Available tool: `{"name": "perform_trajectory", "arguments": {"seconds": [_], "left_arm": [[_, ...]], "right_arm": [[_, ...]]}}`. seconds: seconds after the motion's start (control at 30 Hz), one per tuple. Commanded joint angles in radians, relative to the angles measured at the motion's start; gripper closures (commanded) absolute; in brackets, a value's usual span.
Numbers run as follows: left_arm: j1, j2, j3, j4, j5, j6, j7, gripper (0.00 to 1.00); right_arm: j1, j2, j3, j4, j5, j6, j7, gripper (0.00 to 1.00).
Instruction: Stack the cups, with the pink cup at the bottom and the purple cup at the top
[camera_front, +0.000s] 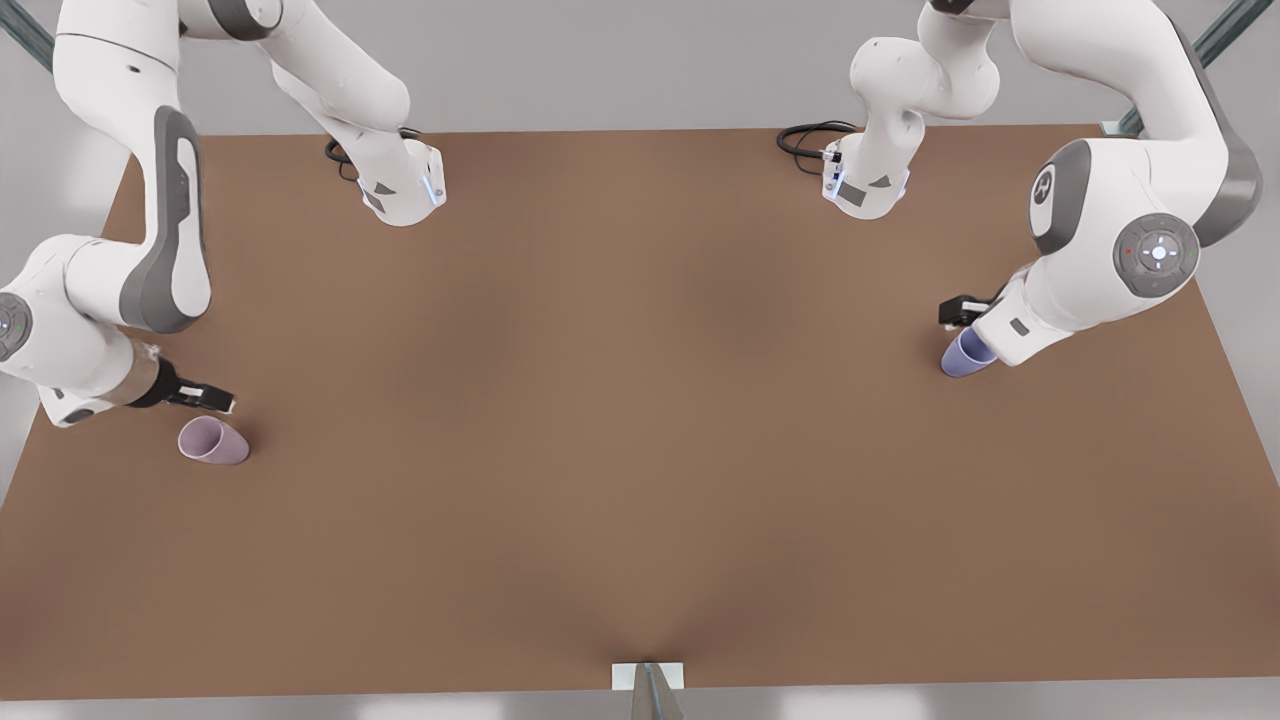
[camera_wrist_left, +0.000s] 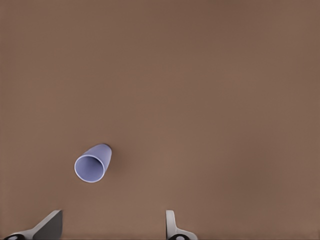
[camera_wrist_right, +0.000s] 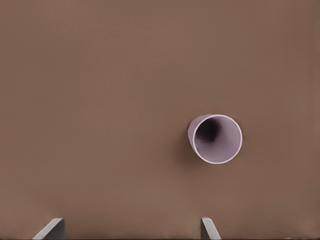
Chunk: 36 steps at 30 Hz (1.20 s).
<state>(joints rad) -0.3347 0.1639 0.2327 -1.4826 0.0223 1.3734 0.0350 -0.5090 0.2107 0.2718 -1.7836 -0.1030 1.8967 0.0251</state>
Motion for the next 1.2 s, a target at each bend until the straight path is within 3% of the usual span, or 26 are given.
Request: {"name": "perform_trajectory", "arguments": {"seconds": [0.0,0.1,0.23,0.77,0.8,0.9,1.17], "left_arm": [[0.003,0.0,0.002,0.001,0.001,-0.01,0.008,0.0],[0.003,0.0,0.002,0.001,0.001,-0.005,0.008,0.0],[0.003,-0.001,0.002,0.001,0.001,-0.011,0.008,0.0],[0.003,-0.007,0.002,0.001,0.001,-0.027,0.008,0.0],[0.003,-0.006,0.002,0.001,0.001,-0.027,0.008,0.0],[0.003,-0.006,0.002,0.001,0.002,-0.025,0.008,0.0],[0.003,-0.007,0.002,0.001,0.002,-0.027,0.008,0.0]], "right_arm": [[-0.074,0.009,0.0,-0.011,-0.003,0.021,-0.26,0.0],[-0.175,0.119,0.0,-0.002,-0.001,0.153,-0.384,0.0],[-0.191,0.233,0.001,0.001,0.002,0.321,-0.415,0.0],[-0.232,0.375,0.0,-0.005,-0.001,0.467,-0.481,0.0],[-0.232,0.383,0.001,-0.003,-0.006,0.467,-0.485,0.14],[-0.214,0.384,0.001,0.003,-0.006,0.467,-0.482,0.79],[-0.191,0.363,0.006,0.021,-0.007,0.45,-0.47,0.79]]}}
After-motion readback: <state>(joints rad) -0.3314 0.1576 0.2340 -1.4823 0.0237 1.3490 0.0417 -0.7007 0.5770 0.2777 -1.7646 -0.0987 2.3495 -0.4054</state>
